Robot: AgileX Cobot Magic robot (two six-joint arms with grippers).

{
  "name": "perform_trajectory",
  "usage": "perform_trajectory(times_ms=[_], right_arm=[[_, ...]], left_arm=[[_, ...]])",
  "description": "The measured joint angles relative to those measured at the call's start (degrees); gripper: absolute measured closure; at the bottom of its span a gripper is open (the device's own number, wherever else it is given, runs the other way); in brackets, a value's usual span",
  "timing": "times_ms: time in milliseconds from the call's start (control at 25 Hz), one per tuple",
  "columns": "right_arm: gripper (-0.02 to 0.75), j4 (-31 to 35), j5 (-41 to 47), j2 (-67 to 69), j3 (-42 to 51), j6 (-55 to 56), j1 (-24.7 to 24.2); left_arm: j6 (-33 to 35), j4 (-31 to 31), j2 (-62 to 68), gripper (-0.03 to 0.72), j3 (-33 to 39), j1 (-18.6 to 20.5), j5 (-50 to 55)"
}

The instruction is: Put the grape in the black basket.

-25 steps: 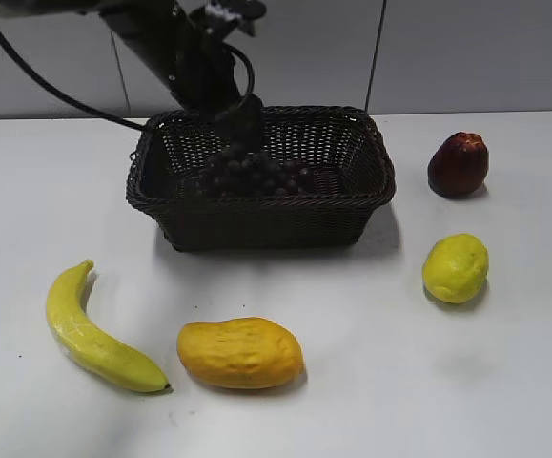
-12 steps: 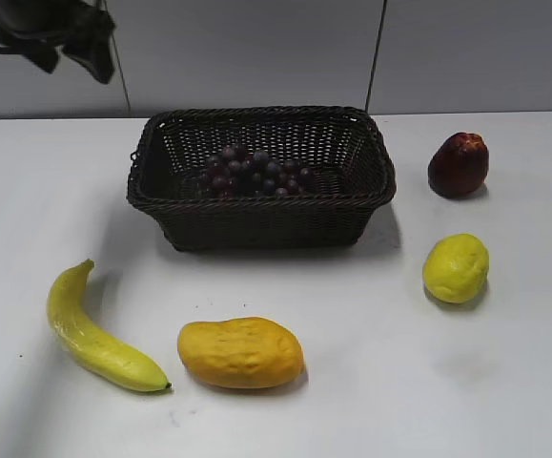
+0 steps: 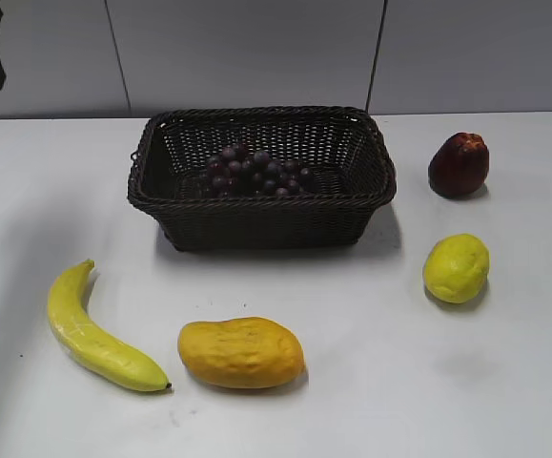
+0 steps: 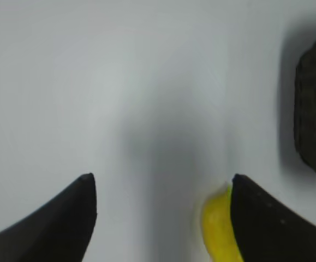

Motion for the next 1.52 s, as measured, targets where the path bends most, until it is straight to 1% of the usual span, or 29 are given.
perform_trajectory(times_ms=[80, 160, 400, 720, 880, 1080, 1160, 1360, 1520], right_arm=[[0.150, 0.00, 0.00, 0.00, 0.00, 0.00, 0.00], [0.150, 0.00, 0.00, 0.00, 0.00, 0.00, 0.00], [0.150, 0.00, 0.00, 0.00, 0.00, 0.00, 0.00], [0.150, 0.00, 0.00, 0.00, 0.00, 0.00, 0.00], [0.150, 0.00, 0.00, 0.00, 0.00, 0.00, 0.00], [0.150, 0.00, 0.00, 0.00, 0.00, 0.00, 0.00], [0.150, 0.00, 0.00, 0.00, 0.00, 0.00, 0.00], [0.150, 0.00, 0.00, 0.00, 0.00, 0.00, 0.00], [0.150, 0.00, 0.00, 0.00, 0.00, 0.00, 0.00]], left_arm=[[-0.27, -1.47, -1.80, 0.104, 3.63, -0.08, -0.01], [-0.42, -2.16, -4.50, 0.104, 8.69, -0.46, 0.05], [-0.59, 1.54, -15.13, 0.104, 25.96, -0.72, 0.12], [-0.59, 2.00, -37.00, 0.104, 48.84, -0.66, -0.26], [-0.59, 2.03, -48.30, 0.109, 57.64, -0.66, -2.10], [-0.59, 1.88, -61.55, 0.133, 65.73, -0.66, -2.49], [-0.59, 0.91, -66.93, 0.136, 68.18, -0.66, -2.50], [-0.59, -0.19, -77.96, 0.137, 72.26, -0.66, -2.57], [-0.59, -0.19, -85.30, 0.137, 73.07, -0.66, -4.06]])
